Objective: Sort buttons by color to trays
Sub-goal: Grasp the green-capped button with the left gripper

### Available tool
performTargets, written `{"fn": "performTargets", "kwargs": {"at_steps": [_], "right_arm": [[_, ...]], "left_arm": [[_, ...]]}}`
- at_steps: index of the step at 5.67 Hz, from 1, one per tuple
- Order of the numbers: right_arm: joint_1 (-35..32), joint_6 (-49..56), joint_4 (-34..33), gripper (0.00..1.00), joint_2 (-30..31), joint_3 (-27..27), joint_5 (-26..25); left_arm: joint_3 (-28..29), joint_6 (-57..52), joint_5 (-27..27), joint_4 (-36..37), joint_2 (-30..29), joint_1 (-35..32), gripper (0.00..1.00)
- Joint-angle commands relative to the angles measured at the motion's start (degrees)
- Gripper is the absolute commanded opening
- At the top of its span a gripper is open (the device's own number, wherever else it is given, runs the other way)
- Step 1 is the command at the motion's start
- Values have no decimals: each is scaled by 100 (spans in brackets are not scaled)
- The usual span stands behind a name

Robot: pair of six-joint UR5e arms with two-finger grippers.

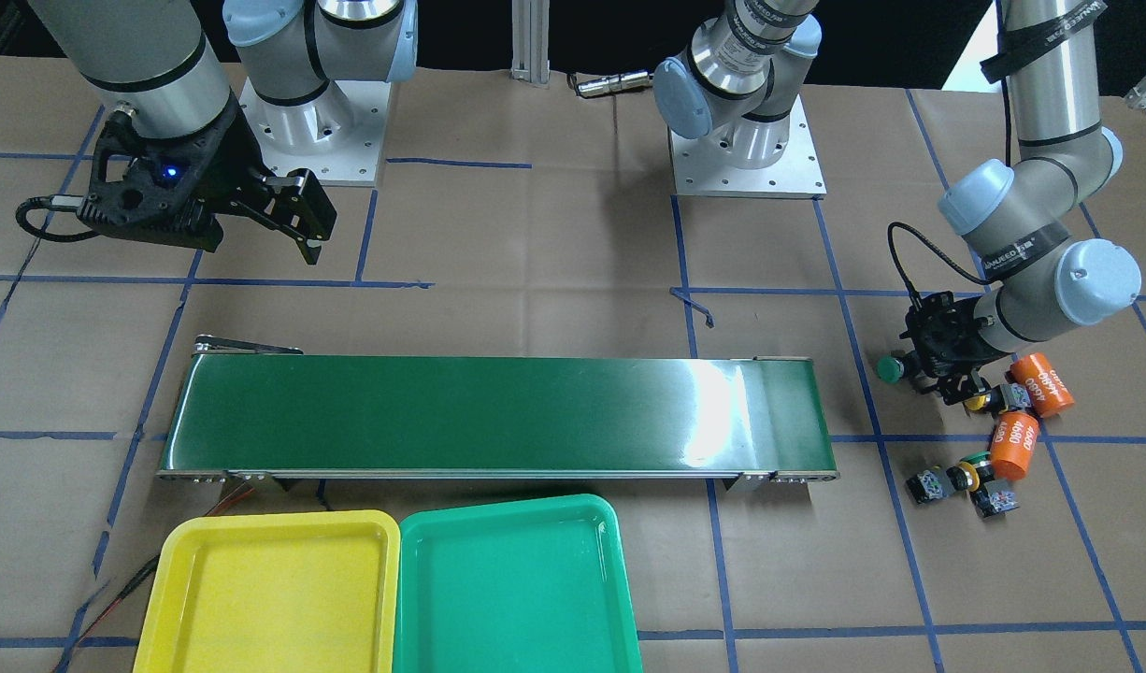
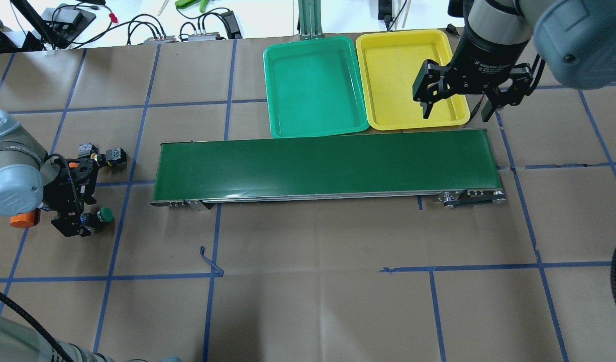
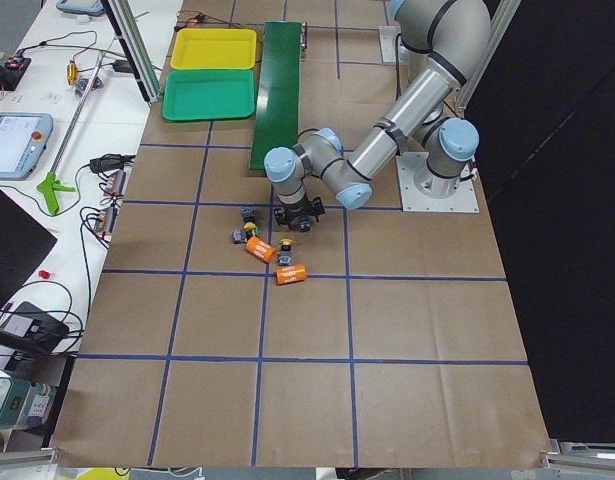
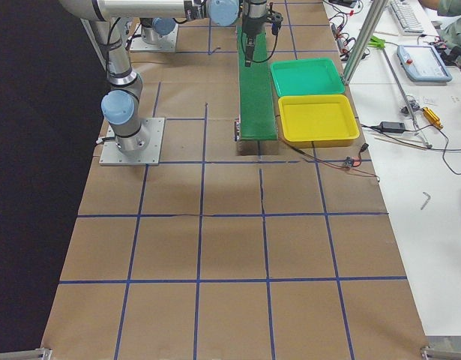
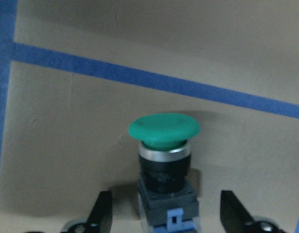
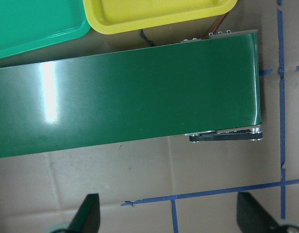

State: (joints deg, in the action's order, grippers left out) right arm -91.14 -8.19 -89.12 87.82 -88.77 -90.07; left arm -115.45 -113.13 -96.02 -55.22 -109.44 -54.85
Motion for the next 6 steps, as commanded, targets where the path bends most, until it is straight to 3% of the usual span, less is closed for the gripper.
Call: {"fn": "performTargets", "kwargs": {"at_steps": [1, 3, 4, 6], "right_arm": [[0, 2, 9, 100, 7, 0, -2], [0, 2, 0, 100, 7, 0, -2], [0, 2, 0, 100, 7, 0, -2], [0, 2, 9, 100, 7, 0, -2]], "left_arm": [[14, -61, 30, 64, 54, 1, 1], [275, -8, 170, -154, 316, -86, 0], [591, 88, 276, -600, 475, -391, 0], [1513, 656, 294, -1532, 486, -1532, 0]]}}
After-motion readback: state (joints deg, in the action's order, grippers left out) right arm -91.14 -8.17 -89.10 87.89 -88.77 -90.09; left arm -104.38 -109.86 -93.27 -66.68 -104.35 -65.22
